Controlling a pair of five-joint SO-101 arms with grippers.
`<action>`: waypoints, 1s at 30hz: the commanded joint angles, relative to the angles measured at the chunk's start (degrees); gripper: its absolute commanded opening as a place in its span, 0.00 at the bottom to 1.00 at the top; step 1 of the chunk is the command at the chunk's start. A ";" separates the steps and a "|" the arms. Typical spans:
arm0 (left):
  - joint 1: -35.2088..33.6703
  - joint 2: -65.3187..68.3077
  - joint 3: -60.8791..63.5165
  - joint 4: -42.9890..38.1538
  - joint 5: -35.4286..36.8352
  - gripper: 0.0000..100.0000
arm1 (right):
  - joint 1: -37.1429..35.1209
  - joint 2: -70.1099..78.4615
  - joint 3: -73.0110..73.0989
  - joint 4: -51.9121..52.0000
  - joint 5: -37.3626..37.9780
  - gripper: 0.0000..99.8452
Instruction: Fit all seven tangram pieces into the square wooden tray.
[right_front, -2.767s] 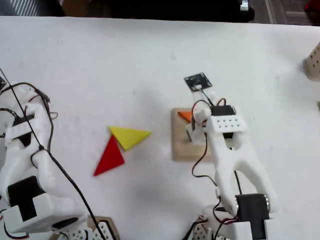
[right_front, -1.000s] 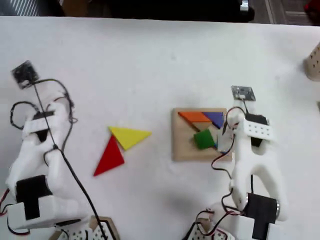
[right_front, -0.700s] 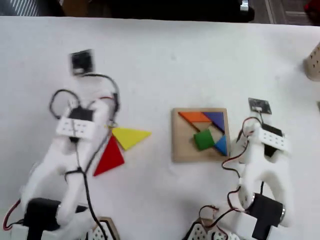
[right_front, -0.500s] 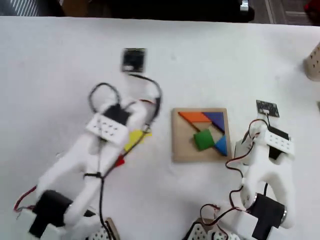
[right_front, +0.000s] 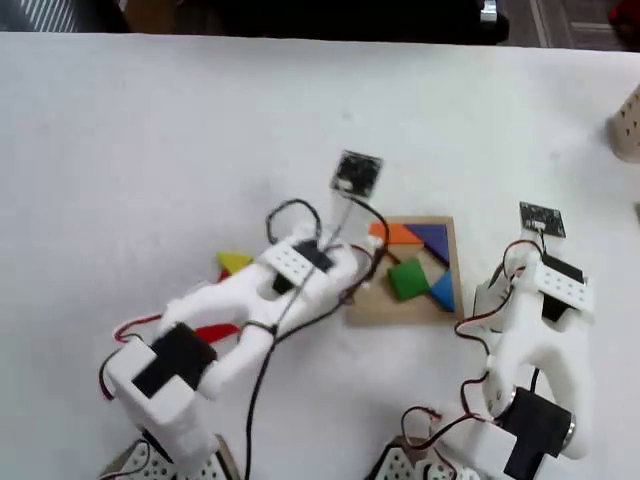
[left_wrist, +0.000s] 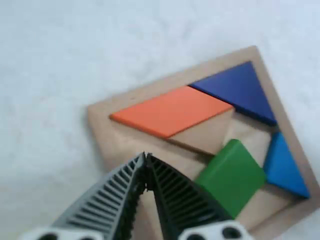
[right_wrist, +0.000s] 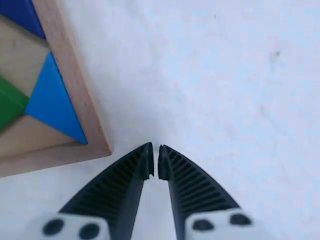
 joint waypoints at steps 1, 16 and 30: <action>6.02 -1.36 1.14 -5.54 0.79 0.02 | 0.22 -2.33 -0.18 -1.63 0.70 0.02; 11.30 -1.36 1.41 -5.80 0.79 0.02 | -0.92 -2.33 -0.09 -1.80 0.79 0.02; 5.67 -1.89 -0.09 -5.89 1.23 0.02 | -0.92 -2.33 -0.09 -1.80 0.79 0.02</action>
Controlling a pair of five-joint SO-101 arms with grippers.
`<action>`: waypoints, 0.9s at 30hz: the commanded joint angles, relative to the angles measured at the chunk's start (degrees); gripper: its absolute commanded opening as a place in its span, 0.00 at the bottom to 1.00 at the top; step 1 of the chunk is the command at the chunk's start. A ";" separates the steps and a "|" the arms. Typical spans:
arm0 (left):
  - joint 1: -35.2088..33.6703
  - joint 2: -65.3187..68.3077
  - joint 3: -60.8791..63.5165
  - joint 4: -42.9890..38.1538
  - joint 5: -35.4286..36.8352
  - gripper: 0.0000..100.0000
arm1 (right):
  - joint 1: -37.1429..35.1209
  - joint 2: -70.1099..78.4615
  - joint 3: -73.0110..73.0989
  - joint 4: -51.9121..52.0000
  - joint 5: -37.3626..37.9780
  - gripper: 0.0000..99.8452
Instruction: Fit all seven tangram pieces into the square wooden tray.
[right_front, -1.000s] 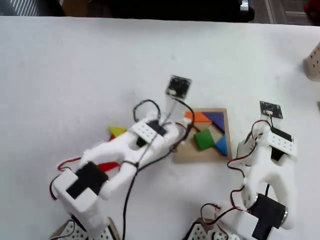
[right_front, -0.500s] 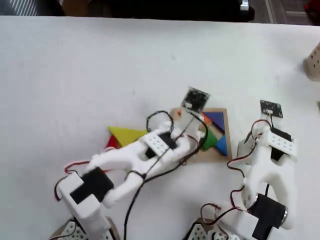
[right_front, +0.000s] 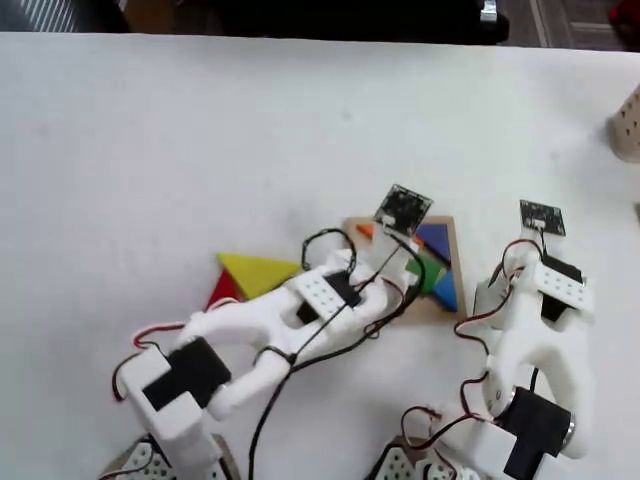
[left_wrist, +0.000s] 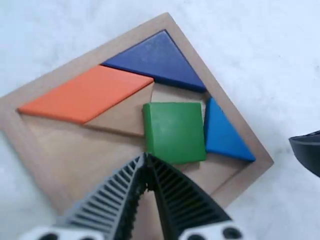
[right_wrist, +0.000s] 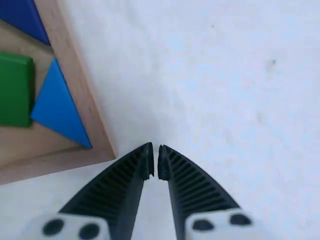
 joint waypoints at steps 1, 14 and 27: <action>-4.09 -1.89 -2.29 -2.29 1.23 0.02 | -0.66 -2.33 -0.26 -0.57 0.79 0.02; -3.21 7.69 -12.13 -7.65 1.14 0.02 | -0.75 -2.33 -0.18 -0.57 0.79 0.02; 2.77 10.24 -15.74 -7.65 0.79 0.02 | -0.84 -2.24 -0.18 -0.57 0.79 0.02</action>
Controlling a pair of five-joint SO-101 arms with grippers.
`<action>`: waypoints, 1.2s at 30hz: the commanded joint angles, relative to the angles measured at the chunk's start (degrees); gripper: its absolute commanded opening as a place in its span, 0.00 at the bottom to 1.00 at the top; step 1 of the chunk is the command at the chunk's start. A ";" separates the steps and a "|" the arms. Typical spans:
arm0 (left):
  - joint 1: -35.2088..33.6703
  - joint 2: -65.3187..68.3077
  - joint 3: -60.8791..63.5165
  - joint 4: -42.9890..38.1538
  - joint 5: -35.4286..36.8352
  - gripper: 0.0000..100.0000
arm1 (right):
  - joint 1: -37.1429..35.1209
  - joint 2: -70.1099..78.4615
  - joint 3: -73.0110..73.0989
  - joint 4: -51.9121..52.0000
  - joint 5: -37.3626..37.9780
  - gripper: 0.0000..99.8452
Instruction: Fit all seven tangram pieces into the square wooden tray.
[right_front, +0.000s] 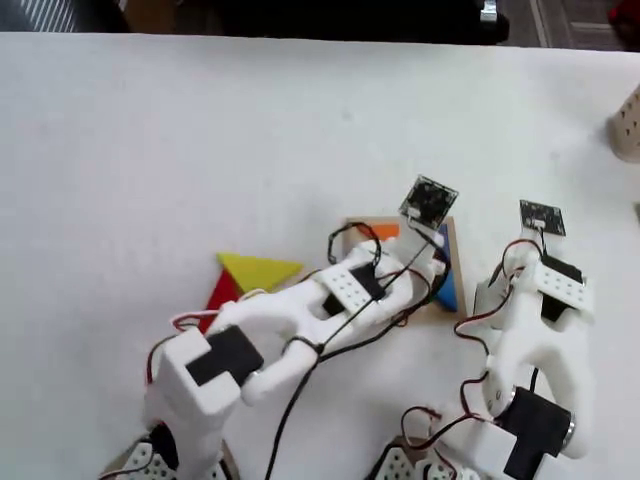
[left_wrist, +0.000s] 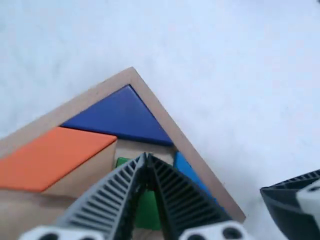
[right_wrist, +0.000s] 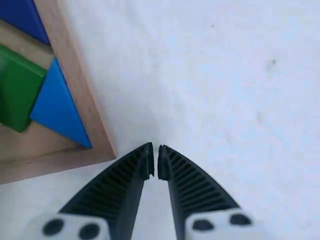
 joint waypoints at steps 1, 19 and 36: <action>0.66 -0.66 -3.25 -1.58 0.79 0.02 | -0.84 -2.24 -0.18 -0.57 0.79 0.02; 2.68 -28.00 23.65 2.02 -0.88 0.02 | -0.75 -2.33 0.88 -2.24 0.79 0.02; 4.88 -10.33 10.64 0.44 -1.14 0.02 | -0.75 -2.51 0.88 -2.07 0.88 0.02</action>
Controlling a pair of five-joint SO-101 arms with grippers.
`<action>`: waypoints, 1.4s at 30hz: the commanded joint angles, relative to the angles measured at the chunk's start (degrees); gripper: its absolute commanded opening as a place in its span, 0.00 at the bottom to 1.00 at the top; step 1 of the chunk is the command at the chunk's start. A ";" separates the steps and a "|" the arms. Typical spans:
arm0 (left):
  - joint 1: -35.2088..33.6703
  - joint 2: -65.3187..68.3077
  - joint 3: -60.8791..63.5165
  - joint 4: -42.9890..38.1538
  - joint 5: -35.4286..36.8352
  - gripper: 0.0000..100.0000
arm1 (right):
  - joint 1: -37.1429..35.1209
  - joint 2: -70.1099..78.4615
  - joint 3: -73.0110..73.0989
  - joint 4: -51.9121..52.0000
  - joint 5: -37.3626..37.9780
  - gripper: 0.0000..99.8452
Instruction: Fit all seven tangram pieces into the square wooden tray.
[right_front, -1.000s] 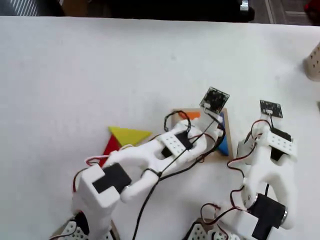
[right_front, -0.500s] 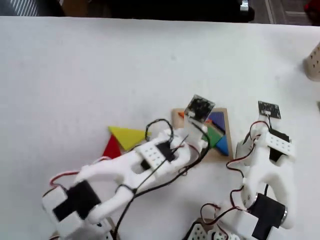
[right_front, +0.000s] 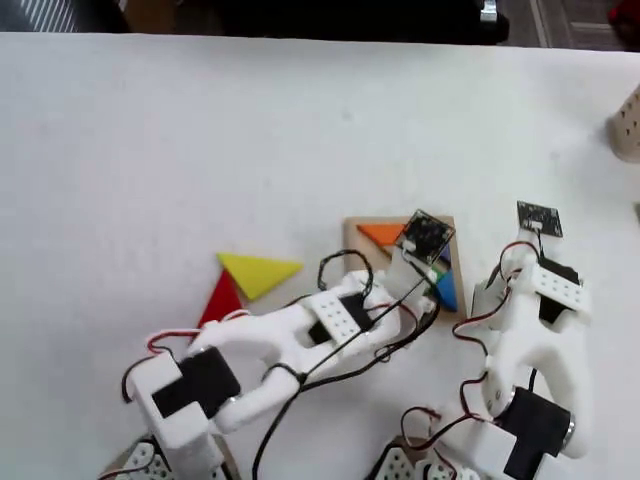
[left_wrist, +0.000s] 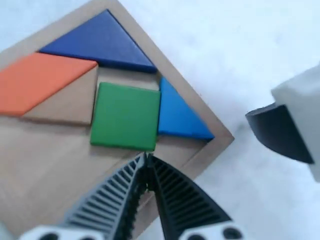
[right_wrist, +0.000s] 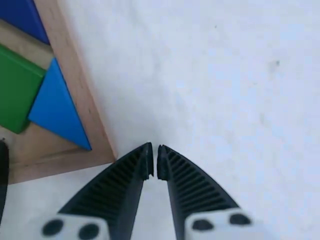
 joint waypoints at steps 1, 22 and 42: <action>0.48 -0.04 -4.48 -2.02 -0.97 0.02 | -0.48 -2.51 -0.35 -0.48 0.79 0.02; -2.51 -9.89 -1.23 0.09 0.62 0.02 | -0.48 -2.51 -0.35 -0.57 2.37 0.02; -7.69 6.64 -12.84 -0.79 1.05 0.02 | -0.48 -2.42 -0.26 -0.57 2.29 0.02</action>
